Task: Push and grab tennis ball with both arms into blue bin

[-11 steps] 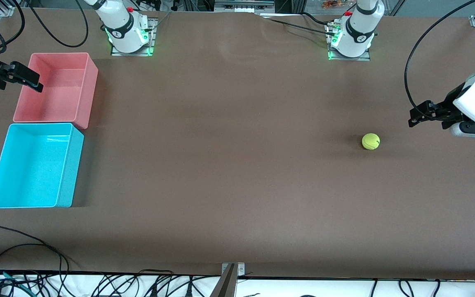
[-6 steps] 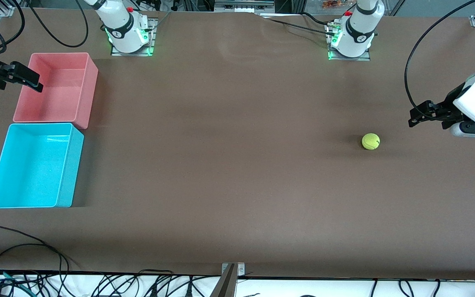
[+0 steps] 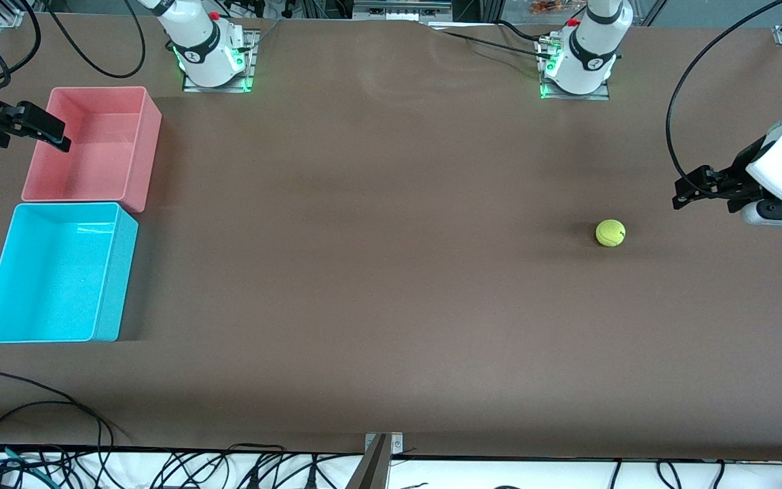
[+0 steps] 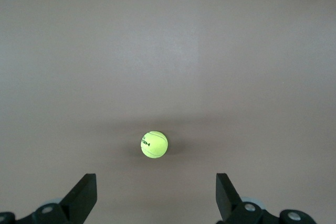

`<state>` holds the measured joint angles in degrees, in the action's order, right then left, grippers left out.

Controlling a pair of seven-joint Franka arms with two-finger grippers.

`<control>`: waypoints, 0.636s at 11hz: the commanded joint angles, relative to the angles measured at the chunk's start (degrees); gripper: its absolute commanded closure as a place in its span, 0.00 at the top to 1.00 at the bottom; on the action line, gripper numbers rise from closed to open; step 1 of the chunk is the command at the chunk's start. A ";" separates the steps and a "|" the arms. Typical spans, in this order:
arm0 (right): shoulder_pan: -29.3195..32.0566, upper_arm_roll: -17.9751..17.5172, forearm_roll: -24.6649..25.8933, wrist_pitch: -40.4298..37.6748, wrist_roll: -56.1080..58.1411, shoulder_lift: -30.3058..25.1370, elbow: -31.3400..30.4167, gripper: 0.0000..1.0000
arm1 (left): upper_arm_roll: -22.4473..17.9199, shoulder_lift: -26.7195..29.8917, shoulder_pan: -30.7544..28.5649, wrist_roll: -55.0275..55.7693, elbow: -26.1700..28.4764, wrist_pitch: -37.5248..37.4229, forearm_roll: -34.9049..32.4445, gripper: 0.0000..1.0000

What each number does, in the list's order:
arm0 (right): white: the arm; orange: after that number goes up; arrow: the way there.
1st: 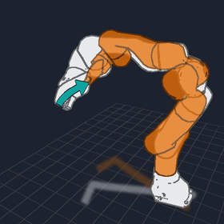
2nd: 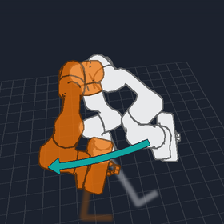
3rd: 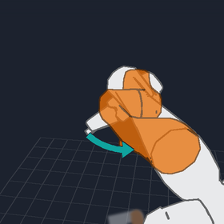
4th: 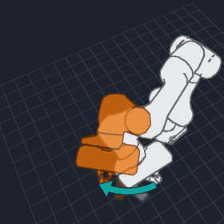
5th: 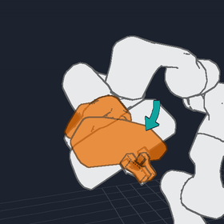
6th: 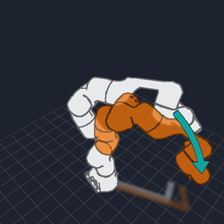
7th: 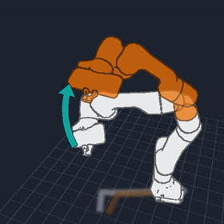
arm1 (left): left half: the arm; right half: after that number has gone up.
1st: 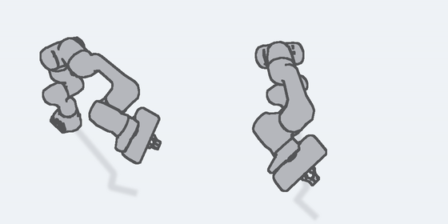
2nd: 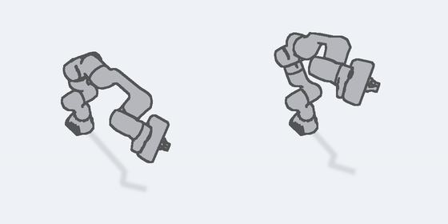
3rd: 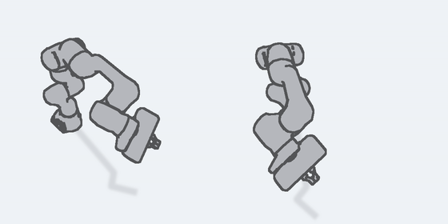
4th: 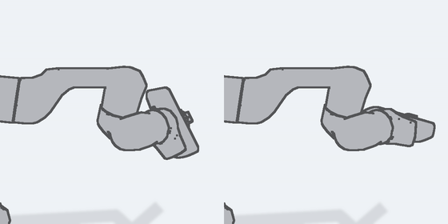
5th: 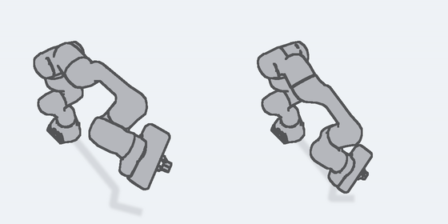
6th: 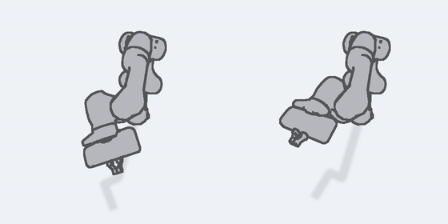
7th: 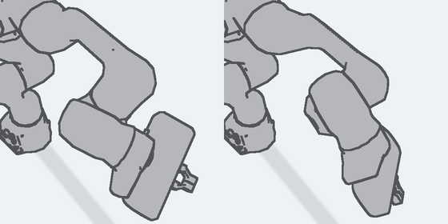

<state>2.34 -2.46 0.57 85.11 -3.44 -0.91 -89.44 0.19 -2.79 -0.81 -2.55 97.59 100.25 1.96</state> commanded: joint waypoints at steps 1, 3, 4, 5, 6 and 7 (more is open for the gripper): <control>-0.05 0.00 0.83 -0.21 0.28 0.39 1.20 1.00 | 0.33 0.07 -0.68 -1.50 -0.21 -0.40 1.21 1.00; -0.05 0.00 0.83 -0.21 0.28 0.39 1.20 1.00 | 0.33 0.07 -1.03 -1.50 -0.21 -0.32 1.21 1.00; -0.05 0.00 0.83 -0.21 0.28 0.39 1.20 1.00 | 0.33 0.07 -1.04 -1.50 -0.21 -0.32 1.21 1.00; -0.05 0.00 0.83 -0.21 0.28 0.39 1.20 1.00 | 0.33 0.07 -1.04 -1.50 -0.21 -0.32 1.21 1.00; -0.05 0.00 0.83 -0.21 0.28 0.39 1.20 1.00 | 0.33 0.07 -1.04 -1.50 -0.12 -0.32 1.21 1.00; -0.05 0.00 0.83 -0.21 0.28 0.39 1.20 1.00 | 0.33 0.07 -1.04 -1.50 -0.12 -0.32 1.21 1.00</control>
<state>2.34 -2.46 0.58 85.11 -3.44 -0.91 -89.44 0.19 -2.79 -1.19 -2.55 97.59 100.25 1.96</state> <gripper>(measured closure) 0.000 0.000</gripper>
